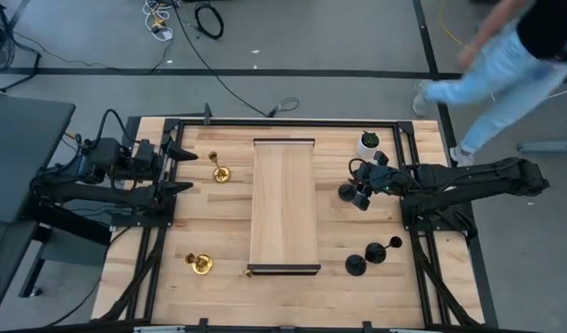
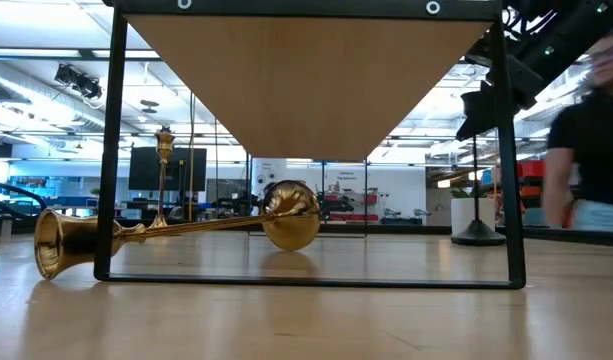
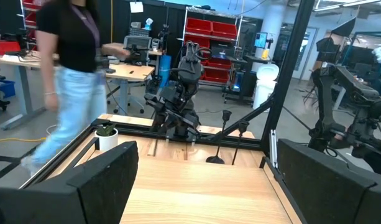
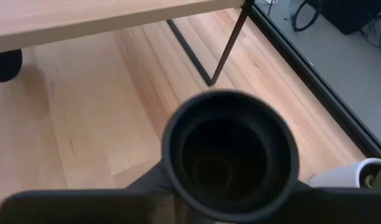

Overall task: Pick & Place candle stick holders
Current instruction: Put the black candle holder on the shelf

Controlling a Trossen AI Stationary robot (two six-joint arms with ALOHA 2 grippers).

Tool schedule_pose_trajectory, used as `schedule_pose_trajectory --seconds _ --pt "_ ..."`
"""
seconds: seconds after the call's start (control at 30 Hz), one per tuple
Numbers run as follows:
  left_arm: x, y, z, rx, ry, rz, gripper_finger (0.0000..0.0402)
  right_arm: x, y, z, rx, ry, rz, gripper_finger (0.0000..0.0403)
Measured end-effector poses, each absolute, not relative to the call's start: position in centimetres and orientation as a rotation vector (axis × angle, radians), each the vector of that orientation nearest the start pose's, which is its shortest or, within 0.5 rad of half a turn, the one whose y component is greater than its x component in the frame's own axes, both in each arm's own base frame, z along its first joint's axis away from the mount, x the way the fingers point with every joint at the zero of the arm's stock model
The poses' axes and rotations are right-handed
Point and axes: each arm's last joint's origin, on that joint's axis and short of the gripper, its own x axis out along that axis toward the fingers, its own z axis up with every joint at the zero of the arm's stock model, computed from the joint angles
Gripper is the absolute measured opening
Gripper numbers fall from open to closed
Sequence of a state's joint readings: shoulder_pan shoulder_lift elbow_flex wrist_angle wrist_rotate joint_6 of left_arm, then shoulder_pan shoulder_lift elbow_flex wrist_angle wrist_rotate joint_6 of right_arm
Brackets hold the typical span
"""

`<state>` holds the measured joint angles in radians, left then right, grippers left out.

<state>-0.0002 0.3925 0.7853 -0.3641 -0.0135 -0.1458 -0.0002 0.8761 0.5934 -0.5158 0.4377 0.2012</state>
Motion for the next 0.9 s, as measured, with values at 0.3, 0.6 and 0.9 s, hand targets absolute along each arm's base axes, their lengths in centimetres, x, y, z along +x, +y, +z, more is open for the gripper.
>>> schedule_pose_trajectory --seconds 0.3,0.6,0.9 --pt "7.6 0.0 35.6 -0.145 -0.030 0.011 0.0381 16.8 -1.2 22.8 0.015 0.744 -0.482 0.0018" --pt "7.6 0.0 35.7 -0.138 -0.036 0.009 0.0381 17.2 -1.3 24.1 -0.011 0.690 -0.502 0.0018" --pt "7.5 0.0 36.7 -0.146 -0.138 0.003 0.0381 17.5 -1.3 33.7 -0.011 0.450 -0.472 0.0018"
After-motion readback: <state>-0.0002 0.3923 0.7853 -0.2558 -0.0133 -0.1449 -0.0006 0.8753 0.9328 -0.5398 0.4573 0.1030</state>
